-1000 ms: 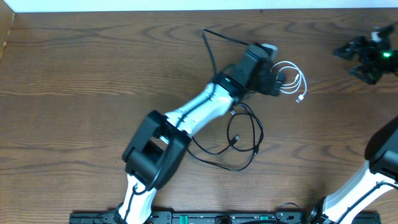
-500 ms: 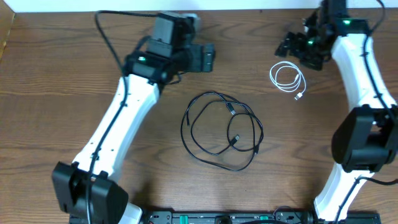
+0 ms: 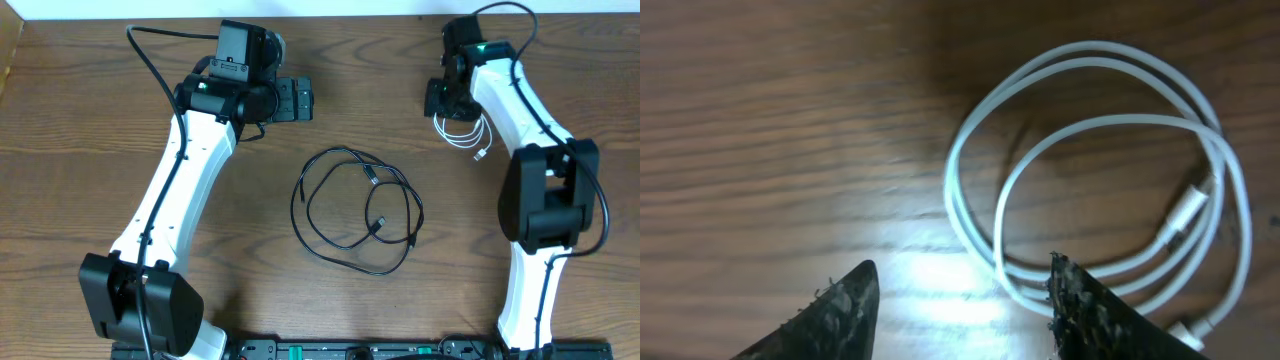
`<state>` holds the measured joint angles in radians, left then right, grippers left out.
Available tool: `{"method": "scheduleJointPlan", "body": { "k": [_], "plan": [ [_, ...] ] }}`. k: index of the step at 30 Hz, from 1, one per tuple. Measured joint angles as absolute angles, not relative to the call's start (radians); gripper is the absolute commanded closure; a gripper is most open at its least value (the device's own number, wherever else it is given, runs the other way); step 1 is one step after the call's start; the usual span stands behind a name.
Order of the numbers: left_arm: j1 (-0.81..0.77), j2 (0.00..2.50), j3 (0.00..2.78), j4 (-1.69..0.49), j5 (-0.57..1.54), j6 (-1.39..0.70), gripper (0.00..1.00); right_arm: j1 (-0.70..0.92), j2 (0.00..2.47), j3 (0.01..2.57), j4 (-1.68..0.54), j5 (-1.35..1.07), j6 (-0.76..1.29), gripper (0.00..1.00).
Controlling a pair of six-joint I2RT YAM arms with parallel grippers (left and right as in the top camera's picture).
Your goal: Untangle cables
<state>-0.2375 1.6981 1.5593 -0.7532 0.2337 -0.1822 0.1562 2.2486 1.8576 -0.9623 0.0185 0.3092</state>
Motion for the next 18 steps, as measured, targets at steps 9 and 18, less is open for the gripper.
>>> {"method": "scheduleJointPlan", "body": {
  "k": [9, 18],
  "plan": [
    [-0.237, 1.698, 1.559, -0.755, 0.234, -0.182, 0.02, 0.155, 2.315, 1.858, -0.925, 0.035, 0.236, 0.51],
    [-0.237, 1.698, 1.559, -0.756, 0.234, -0.182, 0.02, 0.155, 2.337, 1.859, -0.912, 0.033, 0.211, 0.60]
  ]
}}
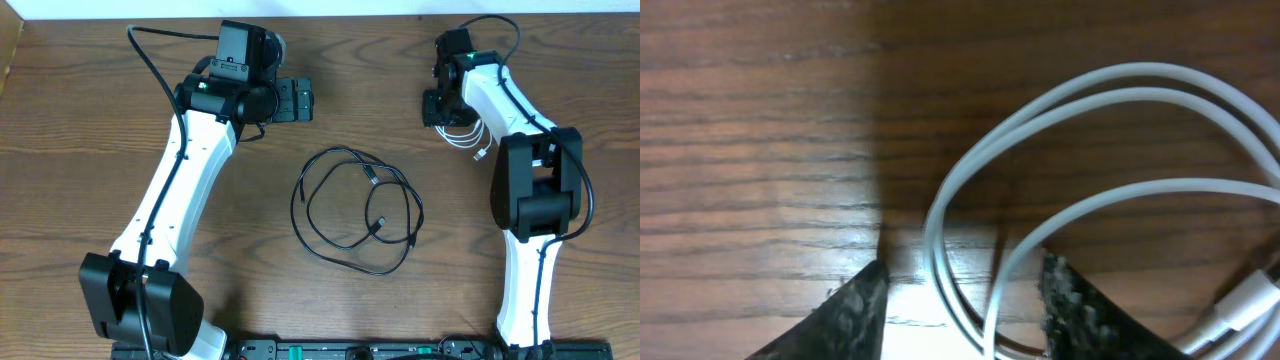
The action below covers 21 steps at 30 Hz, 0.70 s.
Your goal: Untangle cables
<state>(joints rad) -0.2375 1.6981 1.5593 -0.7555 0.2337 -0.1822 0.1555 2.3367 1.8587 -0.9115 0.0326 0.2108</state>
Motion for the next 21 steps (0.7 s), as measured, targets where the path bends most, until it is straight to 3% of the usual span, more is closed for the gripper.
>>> {"method": "scheduleJointPlan", "body": {
  "k": [3, 7, 21],
  "plan": [
    [-0.237, 1.698, 1.559, -0.756, 0.234, -0.182, 0.02, 0.155, 2.337, 1.859, -0.900, 0.030, 0.191, 0.70],
    [-0.237, 1.698, 1.559, -0.755, 0.234, -0.182, 0.02, 0.155, 2.339, 1.859, -0.890, 0.033, 0.160, 0.98],
    [-0.237, 1.698, 1.559, -0.756, 0.234, -0.182, 0.02, 0.030, 2.354, 1.859, -0.732, 0.123, 0.148, 0.99]
  ]
}}
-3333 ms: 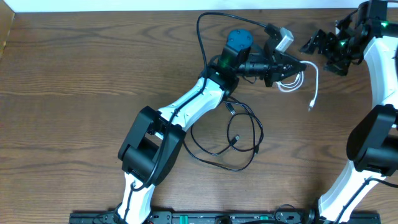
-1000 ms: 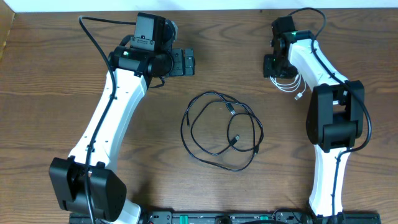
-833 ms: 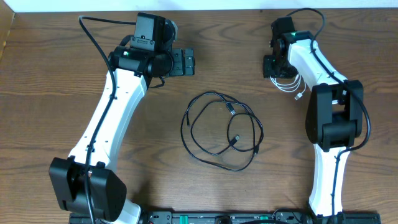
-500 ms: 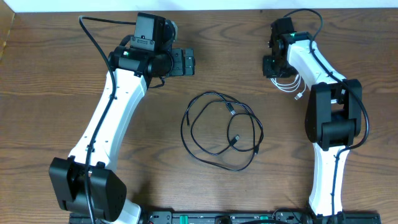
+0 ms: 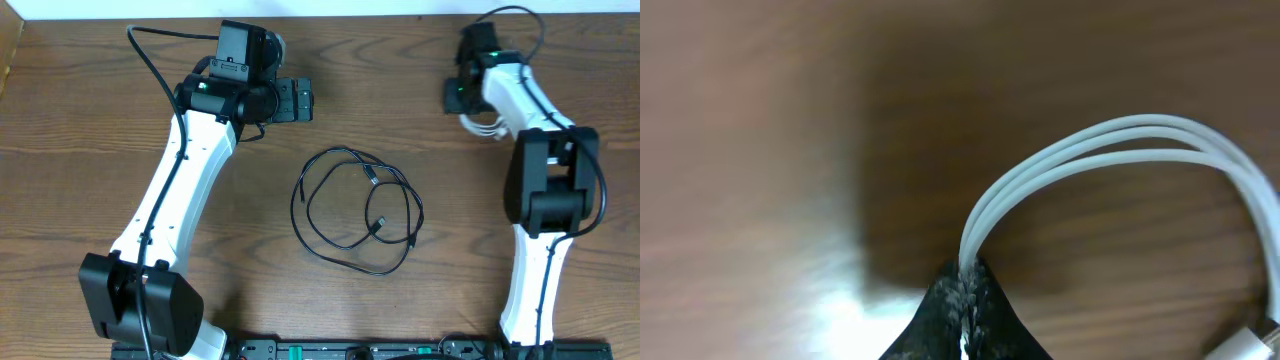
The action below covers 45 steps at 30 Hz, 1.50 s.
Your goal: Untangle cables
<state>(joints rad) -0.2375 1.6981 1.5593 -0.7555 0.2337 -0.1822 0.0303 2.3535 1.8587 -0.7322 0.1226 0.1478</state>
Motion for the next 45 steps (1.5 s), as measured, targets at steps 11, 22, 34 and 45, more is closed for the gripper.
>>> {"method": "scheduleJointPlan", "body": {
  "k": [11, 22, 34, 45],
  "plan": [
    [-0.237, 1.698, 1.559, -0.756, 0.234, -0.182, 0.02, -0.243, 2.365, 1.858, -0.428, 0.282, 0.148, 0.99],
    [-0.237, 1.698, 1.559, -0.709, 0.234, -0.182, 0.02, -0.360, 2.365, 1.858, -0.261, 0.224, 0.176, 0.86],
    [-0.239, 1.698, 1.559, -0.706, 0.234, -0.182, 0.02, -0.355, 2.313, 1.856, -0.498, 0.033, 0.202, 0.01],
    [-0.289, 1.698, 1.559, -0.864, 0.234, -0.179, 0.13, -0.236, 2.013, 1.868, -0.842, -0.326, 0.218, 0.01]
  ]
}}
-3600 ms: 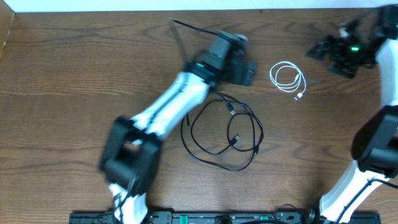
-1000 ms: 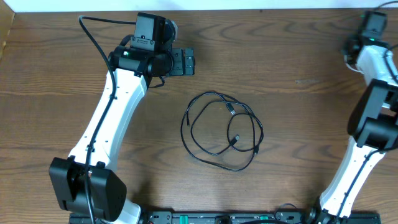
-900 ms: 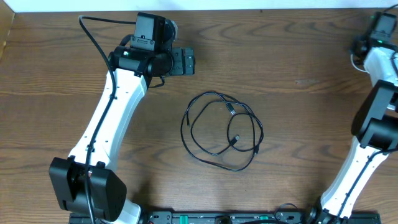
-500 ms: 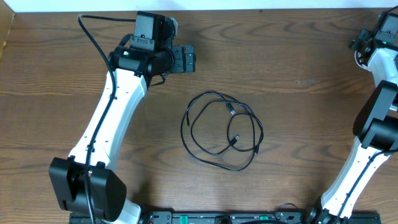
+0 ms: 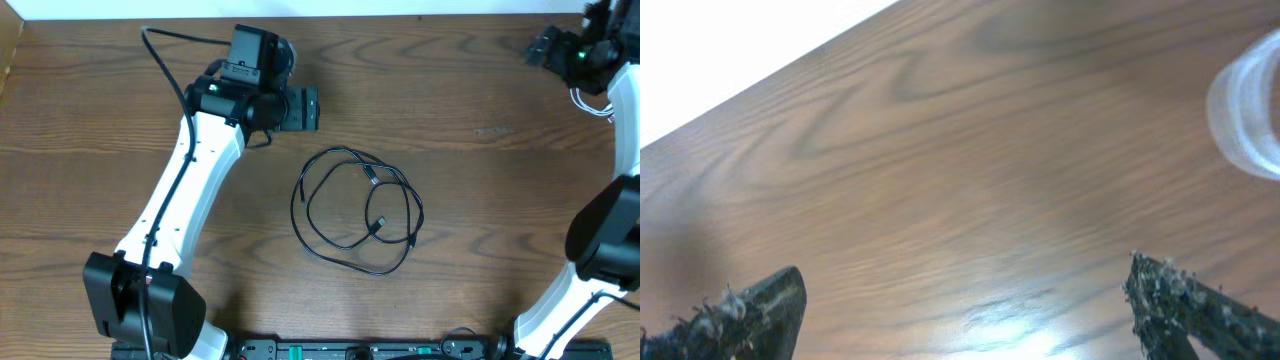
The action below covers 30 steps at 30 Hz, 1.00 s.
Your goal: Untangle cables
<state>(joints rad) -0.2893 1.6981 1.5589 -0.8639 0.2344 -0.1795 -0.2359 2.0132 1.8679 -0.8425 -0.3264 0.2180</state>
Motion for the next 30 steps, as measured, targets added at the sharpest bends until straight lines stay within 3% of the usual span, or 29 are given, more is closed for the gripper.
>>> {"method": "scheduleJointPlan", "body": {
  "k": [8, 9, 11, 23, 30],
  "plan": [
    [-0.385, 1.698, 1.497, -0.968, 0.237, -0.179, 0.13, -0.149, 2.045, 1.861, -0.989, -0.335, 0.215, 0.01],
    [-0.405, 1.698, 1.481, -0.961, 0.239, -0.179, 0.13, -0.147, 2.047, 1.861, -1.000, -0.331, 0.216, 0.04],
    [-0.443, 1.698, 1.451, -0.922, 0.241, -0.179, 0.13, -0.146, 2.047, 1.861, -1.035, -0.325, 0.211, 0.09],
    [-0.610, 1.762, 1.285, -0.596, 0.291, -0.171, 0.13, -0.144, 2.047, 1.821, -1.140, -0.318, 0.184, 0.11],
    [-0.617, 1.871, 1.285, -0.519, 0.380, -0.103, 0.25, -0.125, 2.047, 1.676, -1.059, -0.317, 0.176, 0.11]
  ]
}}
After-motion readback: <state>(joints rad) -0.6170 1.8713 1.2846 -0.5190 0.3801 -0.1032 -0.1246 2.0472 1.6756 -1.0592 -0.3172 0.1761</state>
